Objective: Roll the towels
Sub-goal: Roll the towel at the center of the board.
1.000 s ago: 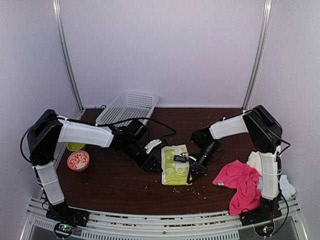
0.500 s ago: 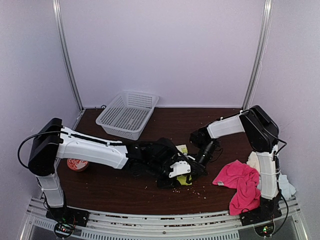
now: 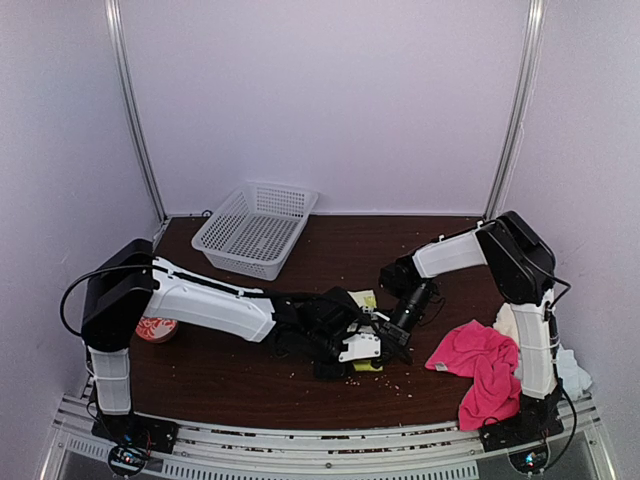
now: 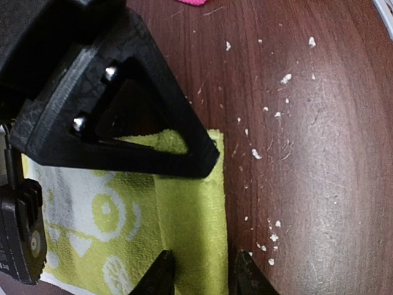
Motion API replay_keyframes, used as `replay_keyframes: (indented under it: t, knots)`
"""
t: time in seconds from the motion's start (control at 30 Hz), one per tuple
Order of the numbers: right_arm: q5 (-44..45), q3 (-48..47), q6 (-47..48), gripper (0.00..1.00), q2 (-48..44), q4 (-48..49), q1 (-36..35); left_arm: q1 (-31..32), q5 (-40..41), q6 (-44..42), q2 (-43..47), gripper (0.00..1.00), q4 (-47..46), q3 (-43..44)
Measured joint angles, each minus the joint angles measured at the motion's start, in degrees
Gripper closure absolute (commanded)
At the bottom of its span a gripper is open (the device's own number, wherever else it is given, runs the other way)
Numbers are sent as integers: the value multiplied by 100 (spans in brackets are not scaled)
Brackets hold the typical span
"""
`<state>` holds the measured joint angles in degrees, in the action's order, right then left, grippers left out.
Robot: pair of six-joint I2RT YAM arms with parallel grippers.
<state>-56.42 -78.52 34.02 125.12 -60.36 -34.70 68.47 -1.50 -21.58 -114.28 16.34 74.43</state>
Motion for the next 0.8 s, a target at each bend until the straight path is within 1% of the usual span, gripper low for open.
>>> replay_keyframes:
  t: [0.2, 0.3, 0.33, 0.5, 0.57, 0.6, 0.7, 0.8]
  knots:
    - [-72, -2, 4, 99, 28, -15, 0, 0, 50, -57, -214, 64, -55, 11]
    - [-81, -9, 26, 96, 35, -35, 0, -2, 66, -74, -238, 65, -90, 13]
    - [-81, -17, 37, 94, 35, -50, 0, -2, 72, -85, -243, 68, -114, 13]
    - [-57, -98, 188, 82, 20, -210, -9, -2, 133, -127, -293, 92, -199, 15]
    - [57, -164, 310, 80, -33, -330, -11, -2, 133, -116, -323, 98, -216, 46]
    - [114, -190, 334, 79, -90, -378, -15, -2, 129, -105, -341, 100, -208, 81]
    - [415, -264, 400, 77, -415, -463, 81, -2, 39, -26, -396, 100, -107, 214]
    - [603, -289, 382, 78, -1023, -457, 376, -66, -232, 146, -459, 100, 85, 376]
